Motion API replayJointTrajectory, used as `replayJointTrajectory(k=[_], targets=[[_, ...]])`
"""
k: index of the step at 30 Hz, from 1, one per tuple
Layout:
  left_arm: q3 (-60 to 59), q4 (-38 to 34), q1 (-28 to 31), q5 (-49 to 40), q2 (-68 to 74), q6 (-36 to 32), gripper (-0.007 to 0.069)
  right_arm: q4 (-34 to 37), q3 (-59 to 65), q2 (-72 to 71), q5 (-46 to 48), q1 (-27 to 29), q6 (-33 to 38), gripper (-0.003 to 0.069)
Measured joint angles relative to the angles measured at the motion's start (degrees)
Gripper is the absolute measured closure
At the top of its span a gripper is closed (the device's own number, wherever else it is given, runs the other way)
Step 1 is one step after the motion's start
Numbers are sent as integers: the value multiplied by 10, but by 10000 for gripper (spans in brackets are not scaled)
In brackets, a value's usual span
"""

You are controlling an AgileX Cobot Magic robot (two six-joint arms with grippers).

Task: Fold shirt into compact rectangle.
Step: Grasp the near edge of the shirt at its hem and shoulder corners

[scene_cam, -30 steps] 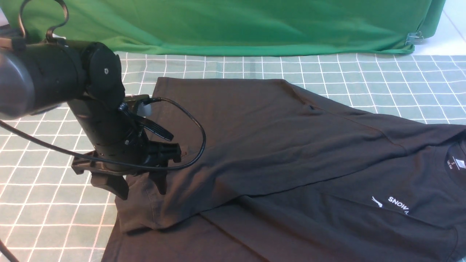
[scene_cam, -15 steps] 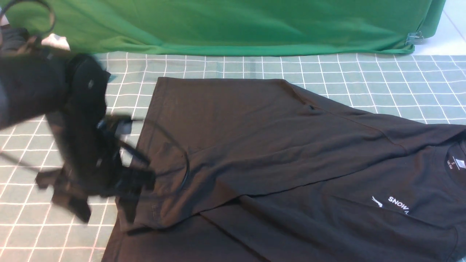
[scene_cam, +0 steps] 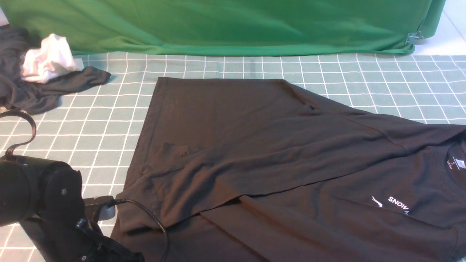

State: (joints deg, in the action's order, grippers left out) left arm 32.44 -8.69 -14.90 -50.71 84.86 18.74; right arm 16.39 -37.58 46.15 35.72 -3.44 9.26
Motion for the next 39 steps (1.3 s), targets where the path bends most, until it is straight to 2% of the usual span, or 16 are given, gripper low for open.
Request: replayJointTrajectory(k=[4,7,10,11,13,19,23,26,27,28,30,32,36,39], targets=[[0,0,0,0,2,-13,256,0,0,0,0,0,0,421],[0,-1,0,1,1,-20,348,0,0,0,0,0,0,421],[2,-3,1,3,-2,-29,459,0,0,0,1,0,0,421],[4,-7,1,9,-5,-34,528,0,0,0,4,0,0,421],[13,-13,1,20,-13,-40,585,1,0,0,17,0,2,421],[56,-3,1,-20,-61,-42,609,10,0,23,88,-15,38,420],[62,4,1,-38,-81,-42,609,11,0,72,111,-79,68,412],[62,15,1,-42,-87,-42,609,-8,0,144,115,-173,80,346],[62,19,1,-42,-87,-42,609,-31,0,179,115,-219,76,301],[62,21,1,-42,-87,-42,609,-35,0,184,115,-226,76,295],[62,28,1,-43,-87,-42,609,-95,0,241,111,-300,54,228],[62,29,1,-45,-87,-42,609,-183,0,299,111,-373,1,197],[62,31,1,-46,-87,-42,609,-301,0,370,134,-451,-87,185],[62,31,1,-45,-87,-42,609,-336,0,412,144,-482,-116,184]])
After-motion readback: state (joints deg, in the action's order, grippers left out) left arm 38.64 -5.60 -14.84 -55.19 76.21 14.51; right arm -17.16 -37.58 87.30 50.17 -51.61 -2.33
